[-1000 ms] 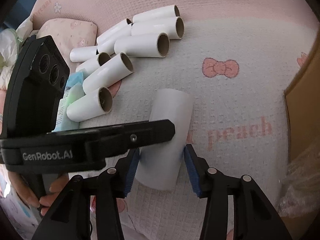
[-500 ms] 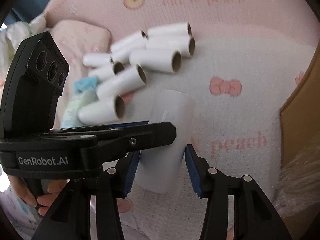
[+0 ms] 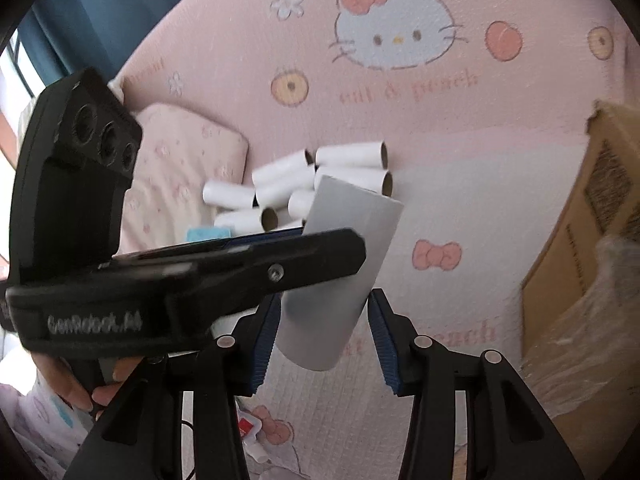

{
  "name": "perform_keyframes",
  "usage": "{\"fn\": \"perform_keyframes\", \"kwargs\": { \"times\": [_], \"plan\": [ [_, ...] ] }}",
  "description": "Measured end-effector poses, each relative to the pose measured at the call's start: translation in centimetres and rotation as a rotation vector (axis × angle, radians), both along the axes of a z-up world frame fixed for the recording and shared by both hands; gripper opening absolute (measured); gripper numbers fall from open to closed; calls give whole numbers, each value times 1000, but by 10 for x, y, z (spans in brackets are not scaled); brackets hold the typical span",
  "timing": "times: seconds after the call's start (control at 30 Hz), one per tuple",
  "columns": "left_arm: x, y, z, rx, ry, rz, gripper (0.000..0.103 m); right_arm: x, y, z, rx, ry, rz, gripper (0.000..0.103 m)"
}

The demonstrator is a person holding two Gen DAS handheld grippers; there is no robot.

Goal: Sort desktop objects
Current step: 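Lift the white tube with the right gripper off the bed, then carry the tube with the right gripper over the cardboard box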

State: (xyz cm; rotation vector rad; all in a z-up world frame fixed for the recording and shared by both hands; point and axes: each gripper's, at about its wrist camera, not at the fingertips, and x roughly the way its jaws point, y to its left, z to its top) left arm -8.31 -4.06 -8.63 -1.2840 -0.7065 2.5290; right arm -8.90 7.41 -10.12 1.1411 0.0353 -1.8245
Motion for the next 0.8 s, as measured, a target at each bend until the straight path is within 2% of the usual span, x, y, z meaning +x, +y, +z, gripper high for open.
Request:
{"fn": "perform_keyframes", "kwargs": {
  "times": [0.07,0.13,0.43,0.57,0.8],
  "plan": [
    [-1,6,2,5,-22,-4,49,-3,8,7,-17,26,-28,43],
    [1,11,9,24,-11,11,49,-5,17,14,-24,48,-44,43],
    [5,33,60,-27,110,8,48,3,33,60,-31,231,-56,42],
    [2,46,86,-75,170,-1,48,1,43,80,-56,272,-78,42],
    [-12,67,121,-68,253,-27,48,-7,59,119,-52,384,-116,41]
  ]
}}
